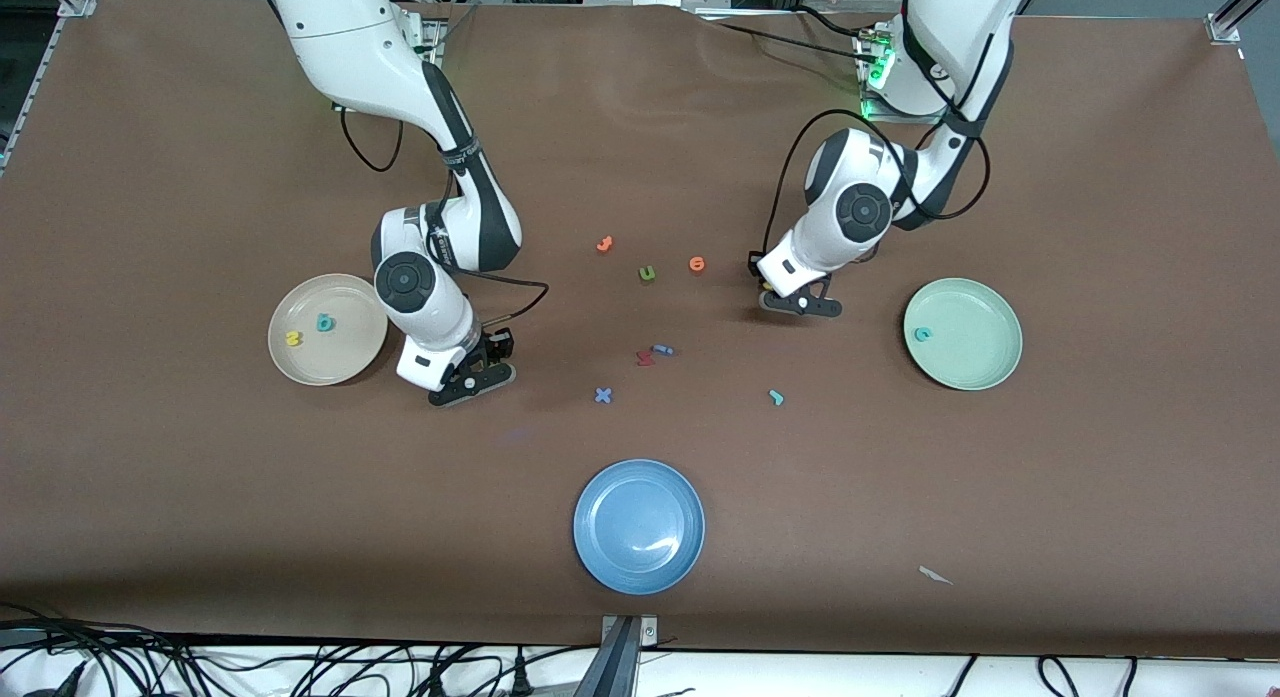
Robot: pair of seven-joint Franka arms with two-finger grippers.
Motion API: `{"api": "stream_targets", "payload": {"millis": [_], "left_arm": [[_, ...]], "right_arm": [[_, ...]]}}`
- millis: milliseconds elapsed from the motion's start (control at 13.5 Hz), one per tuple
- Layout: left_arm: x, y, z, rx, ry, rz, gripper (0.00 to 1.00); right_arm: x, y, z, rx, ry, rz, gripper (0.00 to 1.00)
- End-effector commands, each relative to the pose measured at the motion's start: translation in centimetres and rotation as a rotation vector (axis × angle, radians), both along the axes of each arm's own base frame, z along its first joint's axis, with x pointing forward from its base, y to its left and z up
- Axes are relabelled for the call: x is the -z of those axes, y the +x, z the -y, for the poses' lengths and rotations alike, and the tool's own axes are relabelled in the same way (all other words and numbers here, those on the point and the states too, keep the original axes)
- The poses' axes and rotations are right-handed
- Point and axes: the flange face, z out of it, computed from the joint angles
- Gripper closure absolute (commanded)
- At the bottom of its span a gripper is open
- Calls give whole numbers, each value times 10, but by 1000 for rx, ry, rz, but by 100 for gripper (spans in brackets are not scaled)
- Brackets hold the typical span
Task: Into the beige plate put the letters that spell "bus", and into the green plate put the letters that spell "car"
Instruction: 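Grasp the yellow u with the right gripper while the left gripper grasps yellow a, then place the u on the white plate while the left gripper places the a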
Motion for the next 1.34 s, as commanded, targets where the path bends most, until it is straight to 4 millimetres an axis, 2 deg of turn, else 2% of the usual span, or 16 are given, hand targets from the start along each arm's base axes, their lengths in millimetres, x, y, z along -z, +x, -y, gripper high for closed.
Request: {"api": "stream_targets", "payload": {"millis": [0, 74, 223, 445, 594, 668, 742, 891, 965, 1114, 1262], "left_arm": [[-50, 35, -65, 41, 41, 62, 99], [-64, 45, -88, 49, 47, 85, 99], [-77, 55, -126, 83, 39, 99, 98], [-70, 66, -197, 201, 26, 110, 92], [-63, 68, -226, 225, 41, 109, 82], [-61, 69, -232, 250, 63, 110, 75], [-61, 69, -236, 266, 79, 109, 60], [-61, 69, -236, 269, 82, 109, 40], [-61, 69, -236, 269, 82, 109, 34], [-65, 71, -236, 257, 82, 118, 34], [-79, 87, -215, 274, 78, 158, 34]], "right_arm": [[3, -5, -2, 8, 14, 0, 65], [3, -5, -2, 8, 14, 0, 71], [3, -5, -2, 8, 14, 0, 81], [1, -5, -3, 38, 17, -2, 86], [-5, -3, -3, 62, 23, 3, 90], [-10, -1, -2, 68, 27, 5, 90], [-21, 1, 2, 73, 28, -12, 90], [-51, 15, 37, 120, 11, -47, 90], [-63, 20, 57, 152, -1, -75, 90], [-84, 24, 95, 213, -15, -116, 89], [-90, 24, 141, 283, -48, -180, 89]]}}
